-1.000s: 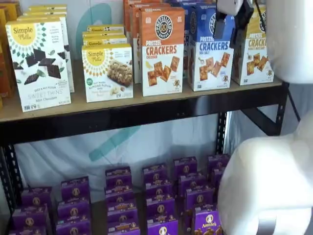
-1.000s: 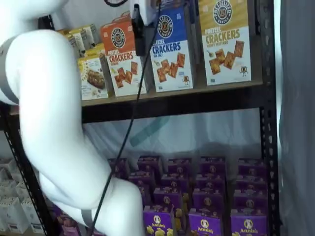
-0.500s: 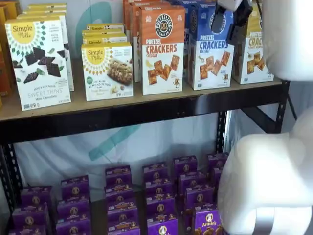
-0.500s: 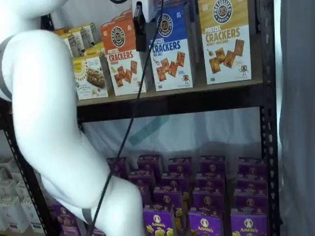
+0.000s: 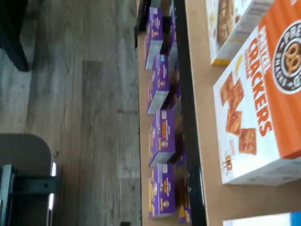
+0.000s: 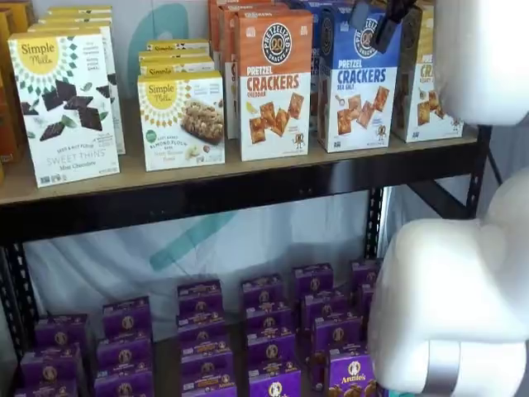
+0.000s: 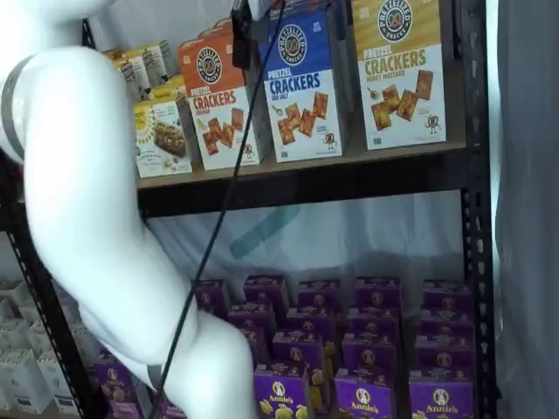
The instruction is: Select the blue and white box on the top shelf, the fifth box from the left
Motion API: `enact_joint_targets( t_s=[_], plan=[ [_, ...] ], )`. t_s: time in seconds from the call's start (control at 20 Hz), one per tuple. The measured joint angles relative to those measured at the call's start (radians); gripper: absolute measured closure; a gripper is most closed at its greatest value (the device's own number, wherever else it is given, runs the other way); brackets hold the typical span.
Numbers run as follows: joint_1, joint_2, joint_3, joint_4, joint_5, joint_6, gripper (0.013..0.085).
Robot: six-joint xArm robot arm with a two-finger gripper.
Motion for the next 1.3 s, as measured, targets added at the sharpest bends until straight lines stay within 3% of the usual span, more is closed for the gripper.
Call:
enact_joint_targets(
  t_s=[0.3,0.7,1.0,1.3],
  plan=[
    [-0.026,0.033,-0.051,0.06,0.012,0.012,0.013],
    [-0.026,0.016,-0.005,0.125,-0.15,0.024,0.013],
    [0.01,0.059,-0.033,0.101,-0.217,0.034,0.013],
    [0.047,0.14,-0.107,0.046,-0.224,0.04,0.013]
  ],
)
